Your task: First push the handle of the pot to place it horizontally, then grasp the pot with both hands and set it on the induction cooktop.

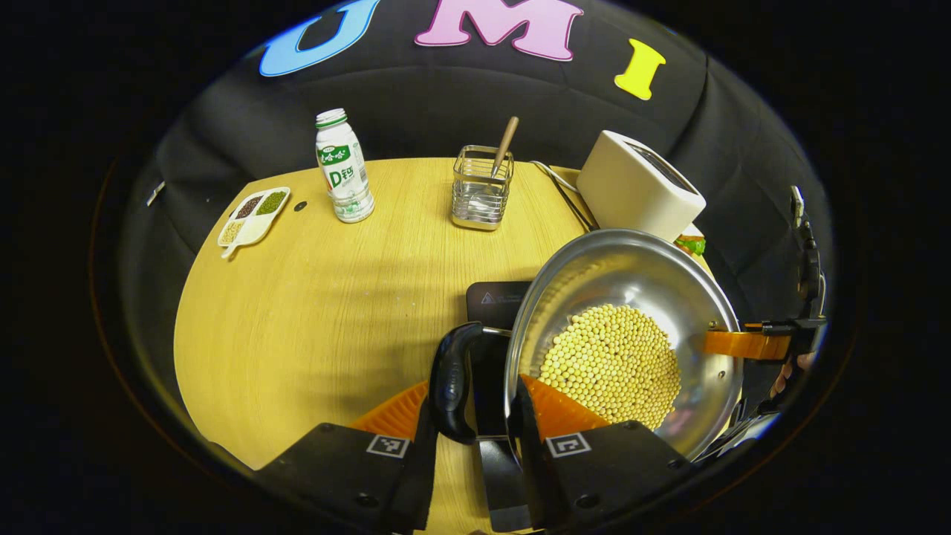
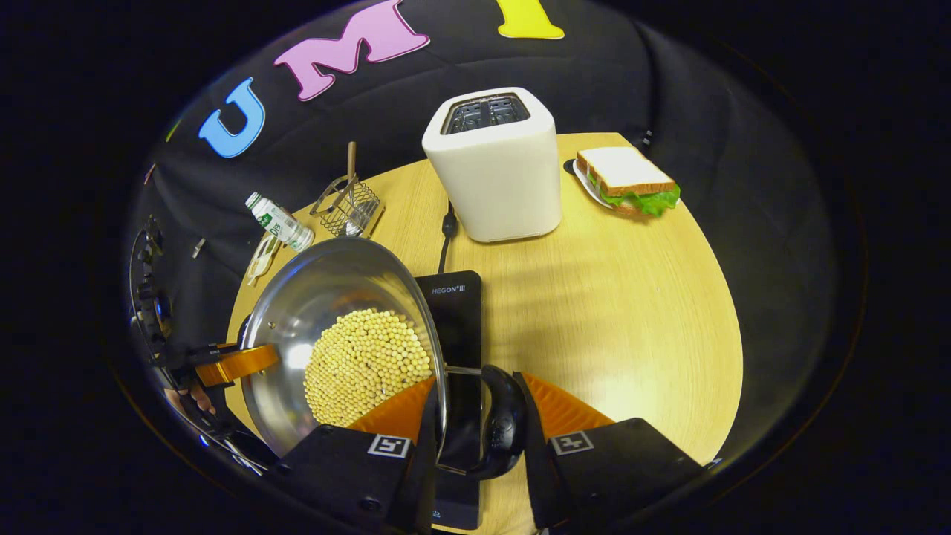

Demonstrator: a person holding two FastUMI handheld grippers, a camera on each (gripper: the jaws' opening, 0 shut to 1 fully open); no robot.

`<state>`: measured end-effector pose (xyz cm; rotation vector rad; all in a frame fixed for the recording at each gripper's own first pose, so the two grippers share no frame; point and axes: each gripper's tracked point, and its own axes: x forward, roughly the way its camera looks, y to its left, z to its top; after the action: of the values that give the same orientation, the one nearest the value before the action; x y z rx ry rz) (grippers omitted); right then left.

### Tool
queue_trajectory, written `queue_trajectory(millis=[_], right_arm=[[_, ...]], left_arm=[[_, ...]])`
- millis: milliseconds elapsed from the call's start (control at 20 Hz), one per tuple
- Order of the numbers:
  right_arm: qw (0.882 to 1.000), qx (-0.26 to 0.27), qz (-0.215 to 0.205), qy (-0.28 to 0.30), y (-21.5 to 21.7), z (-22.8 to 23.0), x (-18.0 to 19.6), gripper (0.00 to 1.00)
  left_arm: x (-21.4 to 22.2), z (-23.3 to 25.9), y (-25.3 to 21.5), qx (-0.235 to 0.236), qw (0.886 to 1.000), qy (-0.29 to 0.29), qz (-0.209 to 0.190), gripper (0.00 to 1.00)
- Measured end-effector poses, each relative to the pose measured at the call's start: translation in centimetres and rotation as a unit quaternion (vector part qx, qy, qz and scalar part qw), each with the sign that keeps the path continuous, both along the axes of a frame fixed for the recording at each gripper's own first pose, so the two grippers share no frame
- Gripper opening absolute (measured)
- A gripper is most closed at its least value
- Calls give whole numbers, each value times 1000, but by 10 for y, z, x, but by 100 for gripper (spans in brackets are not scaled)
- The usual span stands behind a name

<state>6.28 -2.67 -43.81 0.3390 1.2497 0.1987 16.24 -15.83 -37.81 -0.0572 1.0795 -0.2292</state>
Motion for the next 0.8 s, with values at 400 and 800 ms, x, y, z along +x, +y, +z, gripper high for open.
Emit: queue_trajectory(millis=[400,800], right_arm=[[1000,8,-6,0,3,9,1,64],[999,3,-32,-25,-9,39,1,99]], left_arm=[[6,12,3,6,999,-31,5,63],[1,39,16,20,998,-59,-27,90]])
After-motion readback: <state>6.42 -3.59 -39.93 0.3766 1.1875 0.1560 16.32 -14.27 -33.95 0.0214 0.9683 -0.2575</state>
